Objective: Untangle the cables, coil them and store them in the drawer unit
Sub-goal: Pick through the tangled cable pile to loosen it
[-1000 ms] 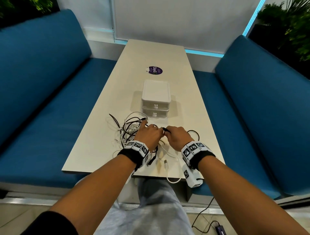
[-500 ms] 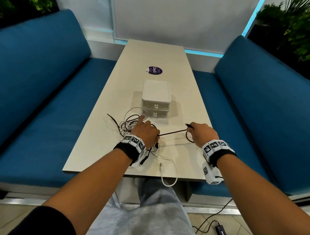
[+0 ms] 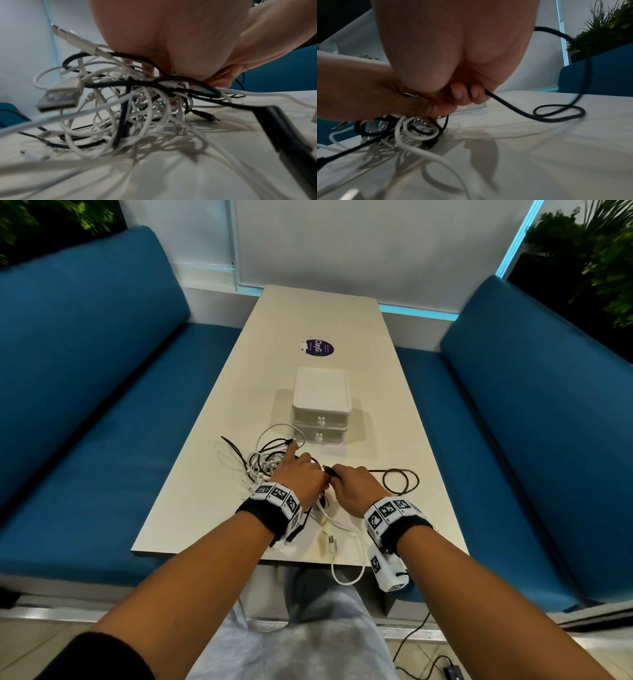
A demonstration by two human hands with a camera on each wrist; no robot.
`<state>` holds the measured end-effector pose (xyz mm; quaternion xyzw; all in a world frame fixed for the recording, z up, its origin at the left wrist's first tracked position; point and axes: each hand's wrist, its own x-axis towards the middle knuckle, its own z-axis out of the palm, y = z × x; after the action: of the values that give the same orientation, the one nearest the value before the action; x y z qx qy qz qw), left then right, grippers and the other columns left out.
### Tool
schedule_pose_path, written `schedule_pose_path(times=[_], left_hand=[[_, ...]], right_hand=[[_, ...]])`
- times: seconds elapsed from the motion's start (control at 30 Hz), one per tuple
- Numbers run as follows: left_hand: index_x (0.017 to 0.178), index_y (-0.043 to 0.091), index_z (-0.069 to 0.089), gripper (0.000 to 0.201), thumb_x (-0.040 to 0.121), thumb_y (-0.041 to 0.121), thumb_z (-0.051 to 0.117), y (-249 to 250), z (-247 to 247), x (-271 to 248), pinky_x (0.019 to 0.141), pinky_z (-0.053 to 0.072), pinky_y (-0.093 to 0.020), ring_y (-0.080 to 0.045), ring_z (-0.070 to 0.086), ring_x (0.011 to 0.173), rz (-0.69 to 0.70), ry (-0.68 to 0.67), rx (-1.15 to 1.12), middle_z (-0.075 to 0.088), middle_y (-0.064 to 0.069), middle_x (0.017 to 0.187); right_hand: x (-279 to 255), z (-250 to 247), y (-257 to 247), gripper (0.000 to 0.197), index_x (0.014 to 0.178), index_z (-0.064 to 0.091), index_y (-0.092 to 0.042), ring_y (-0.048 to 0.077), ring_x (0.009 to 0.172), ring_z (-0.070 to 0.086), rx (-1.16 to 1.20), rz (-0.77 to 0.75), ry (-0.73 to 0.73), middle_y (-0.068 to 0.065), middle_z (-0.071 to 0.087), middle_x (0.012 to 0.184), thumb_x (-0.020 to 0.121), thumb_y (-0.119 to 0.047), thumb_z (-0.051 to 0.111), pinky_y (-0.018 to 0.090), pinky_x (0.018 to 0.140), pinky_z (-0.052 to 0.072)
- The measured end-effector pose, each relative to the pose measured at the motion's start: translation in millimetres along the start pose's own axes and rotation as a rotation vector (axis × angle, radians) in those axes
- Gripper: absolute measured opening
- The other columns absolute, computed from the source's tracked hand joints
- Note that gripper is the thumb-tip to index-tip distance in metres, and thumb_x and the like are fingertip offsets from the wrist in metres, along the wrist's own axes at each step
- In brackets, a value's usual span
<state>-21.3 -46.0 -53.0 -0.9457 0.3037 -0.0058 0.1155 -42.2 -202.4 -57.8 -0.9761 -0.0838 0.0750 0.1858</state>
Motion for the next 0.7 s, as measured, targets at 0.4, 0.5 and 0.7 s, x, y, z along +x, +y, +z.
schedule_pose_path(times=[0.4, 0.5, 0.7], left_hand=[[0.085, 0.029, 0.063, 0.027, 0.093, 0.042, 0.041, -16.3, -3.5, -4.1, 0.109, 0.011, -0.055, -0.023, 0.054, 0.101, -0.067, 0.036, -0.076, 0.067, 0.007, 0.084], [0.082, 0.029, 0.062, 0.031, 0.093, 0.042, 0.038, -21.8, -4.1, -6.4, 0.110, 0.012, -0.055, -0.022, 0.053, 0.099, -0.099, 0.054, -0.109, 0.063, 0.009, 0.077], [0.086, 0.028, 0.066, 0.036, 0.095, 0.044, 0.035, -22.6, -2.2, -12.0, 0.110, 0.014, -0.055, -0.022, 0.053, 0.099, -0.108, 0.107, -0.106, 0.065, 0.009, 0.081]], right_hand=[[5.2, -38.9, 18.6, 0.019, 0.097, 0.063, -0.022, 0.030, 0.080, 0.059, 0.022, 0.099, -0.003, 0.010, 0.065, 0.091, 0.097, -0.031, 0.046, 0.041, 0.073, 0.052], [2.9, -52.4, 30.0, 0.021, 0.096, 0.064, -0.020, 0.028, 0.075, 0.060, 0.020, 0.166, 0.027, 0.009, 0.064, 0.087, 0.098, -0.030, 0.045, 0.037, 0.068, 0.050], [-1.5, -53.0, 46.5, 0.023, 0.093, 0.065, -0.023, 0.028, 0.079, 0.060, 0.033, 0.249, 0.051, 0.009, 0.065, 0.089, 0.097, -0.029, 0.044, 0.036, 0.066, 0.049]])
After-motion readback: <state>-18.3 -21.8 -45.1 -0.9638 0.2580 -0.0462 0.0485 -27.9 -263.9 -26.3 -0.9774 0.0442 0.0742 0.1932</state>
